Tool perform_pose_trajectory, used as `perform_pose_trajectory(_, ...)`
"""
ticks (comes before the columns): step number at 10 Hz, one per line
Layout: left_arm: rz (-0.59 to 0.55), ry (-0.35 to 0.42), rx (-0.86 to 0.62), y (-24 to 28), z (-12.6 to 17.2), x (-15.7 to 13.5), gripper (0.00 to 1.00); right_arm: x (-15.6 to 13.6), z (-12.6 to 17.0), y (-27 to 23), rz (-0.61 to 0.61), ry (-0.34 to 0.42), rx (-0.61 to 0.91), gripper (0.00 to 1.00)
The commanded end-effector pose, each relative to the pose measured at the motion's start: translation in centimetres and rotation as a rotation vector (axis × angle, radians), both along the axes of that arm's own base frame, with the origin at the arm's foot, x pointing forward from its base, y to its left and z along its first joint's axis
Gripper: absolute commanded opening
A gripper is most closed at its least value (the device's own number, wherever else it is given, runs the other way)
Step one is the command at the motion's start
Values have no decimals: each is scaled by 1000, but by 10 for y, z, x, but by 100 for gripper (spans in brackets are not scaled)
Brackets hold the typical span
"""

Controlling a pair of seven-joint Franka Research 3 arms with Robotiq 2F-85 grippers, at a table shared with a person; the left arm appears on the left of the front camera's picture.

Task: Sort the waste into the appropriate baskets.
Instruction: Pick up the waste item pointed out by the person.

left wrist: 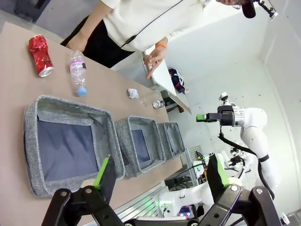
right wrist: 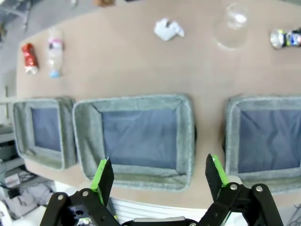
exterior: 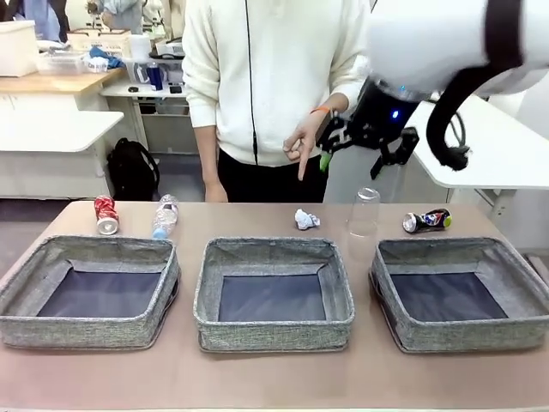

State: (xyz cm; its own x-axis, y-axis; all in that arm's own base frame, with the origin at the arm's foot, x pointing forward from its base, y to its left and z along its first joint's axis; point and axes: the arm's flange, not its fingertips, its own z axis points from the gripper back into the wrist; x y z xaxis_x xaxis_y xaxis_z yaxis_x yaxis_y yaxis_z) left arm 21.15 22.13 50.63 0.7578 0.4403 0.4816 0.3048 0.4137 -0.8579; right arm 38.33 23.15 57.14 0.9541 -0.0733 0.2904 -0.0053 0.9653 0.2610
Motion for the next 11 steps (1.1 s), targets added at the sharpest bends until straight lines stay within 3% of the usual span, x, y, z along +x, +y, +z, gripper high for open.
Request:
perform_pose_trajectory(1, -4, -29, -1, 1, 2, 1, 100, 3, -12, 7, 1, 14, -27, 100)
perform_pose_trajectory(2, -4, -29, -1, 1, 2, 1, 100, 37, -19, 25, -70, 78, -142, 100)
perform_pose_trajectory(3, -4, -29, -1, 1, 2, 1, 100, 85, -34, 40, -25, 78, -174, 100)
perform_pose_trajectory(4, -4, -29, -1, 1, 2, 1, 100, 120, -51, 59, 72, 44, -197, 100)
perform_pose_trajectory(5, -4, -29, -1, 1, 2, 1, 100, 146, -70, 71, -15, 21, -263, 100)
perform_pose_trajectory(6, -4, -29, -1, 1, 2, 1, 100, 160, -91, 79, 53, -46, -204, 100)
perform_pose_trajectory(8, -4, -29, -1, 1, 2, 1, 100, 171, -151, 82, 90, -219, -118, 100)
perform_pose_trajectory(9, -4, -29, -1, 1, 2, 1, 100, 156, -169, 82, 70, -259, -30, 100)
perform_pose_trajectory(10, -4, -29, -1, 1, 2, 1, 100, 136, -181, 85, 114, -201, -24, 100)
perform_pose_trajectory(11, -4, -29, -1, 1, 2, 1, 100, 121, -180, 76, 104, -198, -180, 100)
